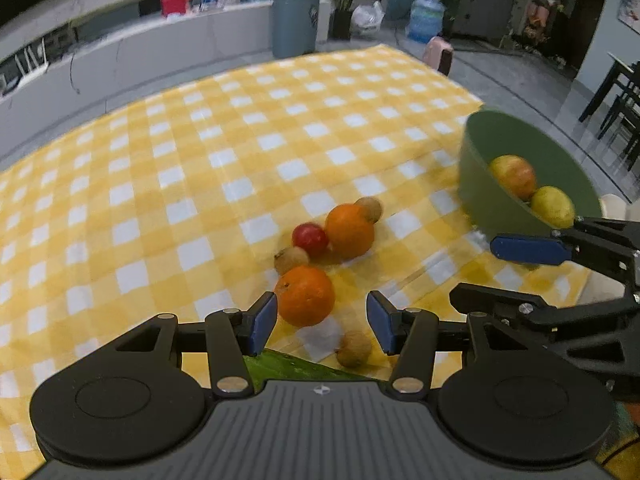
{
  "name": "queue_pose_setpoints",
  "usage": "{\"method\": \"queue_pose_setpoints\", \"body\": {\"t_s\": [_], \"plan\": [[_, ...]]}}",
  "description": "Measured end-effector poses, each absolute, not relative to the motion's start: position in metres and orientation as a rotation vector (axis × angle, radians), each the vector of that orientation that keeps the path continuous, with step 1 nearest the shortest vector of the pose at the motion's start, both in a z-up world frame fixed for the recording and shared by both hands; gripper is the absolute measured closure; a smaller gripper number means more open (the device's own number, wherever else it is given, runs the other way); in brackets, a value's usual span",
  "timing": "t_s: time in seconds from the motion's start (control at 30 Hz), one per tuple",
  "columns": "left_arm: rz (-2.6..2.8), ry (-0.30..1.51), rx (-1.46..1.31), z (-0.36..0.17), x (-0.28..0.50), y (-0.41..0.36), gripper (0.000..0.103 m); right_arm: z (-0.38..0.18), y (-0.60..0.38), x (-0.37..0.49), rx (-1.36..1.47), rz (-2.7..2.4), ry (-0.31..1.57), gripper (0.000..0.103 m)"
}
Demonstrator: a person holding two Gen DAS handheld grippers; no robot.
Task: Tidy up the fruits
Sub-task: 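Grasp an orange with the left tool while the right tool grasps another orange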
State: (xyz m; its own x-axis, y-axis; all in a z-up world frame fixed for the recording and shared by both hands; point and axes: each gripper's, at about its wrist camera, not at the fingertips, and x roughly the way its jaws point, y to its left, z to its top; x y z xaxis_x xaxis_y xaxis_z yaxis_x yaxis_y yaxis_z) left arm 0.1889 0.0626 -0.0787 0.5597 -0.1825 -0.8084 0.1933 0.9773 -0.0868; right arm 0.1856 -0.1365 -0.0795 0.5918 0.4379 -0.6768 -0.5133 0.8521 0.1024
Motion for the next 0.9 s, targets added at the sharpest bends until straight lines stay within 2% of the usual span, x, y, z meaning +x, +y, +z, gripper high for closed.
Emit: {"method": "queue_pose_setpoints", "body": {"t_s": [0.53,0.73,0.9], "plan": [[-0.204,1.013,-0.073,-0.106,0.217,0.072,0.042,-0.109,-0.113,0.223,-0.174,0.596,0.789,0.059],[-0.188,1.027,-0.073,-0.11,0.218,0.075,0.055,-0.114,-0.106,0.225,-0.23,0.624,0.76,0.058],[-0.178,1.02,-0.107,-0.107,0.215,0.081,0.056,-0.117,-0.098,0.228,-0.285,0.637,0.727,0.058]]}}
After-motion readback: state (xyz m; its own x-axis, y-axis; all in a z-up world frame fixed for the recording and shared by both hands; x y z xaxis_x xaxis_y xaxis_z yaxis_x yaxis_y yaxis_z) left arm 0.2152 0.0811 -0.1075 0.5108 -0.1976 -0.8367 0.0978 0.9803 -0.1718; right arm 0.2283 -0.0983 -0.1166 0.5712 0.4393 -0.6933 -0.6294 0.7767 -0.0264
